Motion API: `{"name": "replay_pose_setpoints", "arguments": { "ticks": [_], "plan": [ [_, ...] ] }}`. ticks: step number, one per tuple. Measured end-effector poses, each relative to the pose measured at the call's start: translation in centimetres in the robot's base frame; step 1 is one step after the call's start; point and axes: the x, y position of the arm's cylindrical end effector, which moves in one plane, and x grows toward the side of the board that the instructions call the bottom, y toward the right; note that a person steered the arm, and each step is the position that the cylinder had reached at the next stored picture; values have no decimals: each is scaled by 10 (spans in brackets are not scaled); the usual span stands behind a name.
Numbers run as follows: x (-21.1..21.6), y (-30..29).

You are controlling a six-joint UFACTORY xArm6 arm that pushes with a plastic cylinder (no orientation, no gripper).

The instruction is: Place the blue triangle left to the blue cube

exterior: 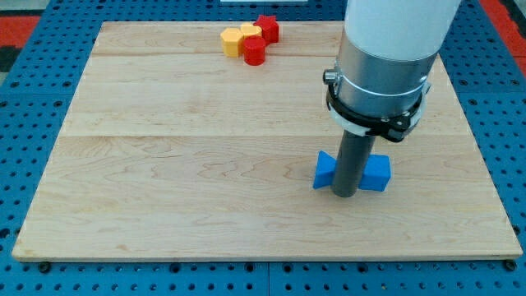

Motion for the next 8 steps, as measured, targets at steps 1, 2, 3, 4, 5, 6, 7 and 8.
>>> {"name": "replay_pose_setpoints", "arguments": {
  "ticks": [1,2,3,4,5,6,7,8],
  "plan": [
    [26,19],
    [-10,34],
    [-52,25],
    [-70,25],
    [4,21],
    [29,-44],
    [2,-97],
    [-6,-85]
  ]
}}
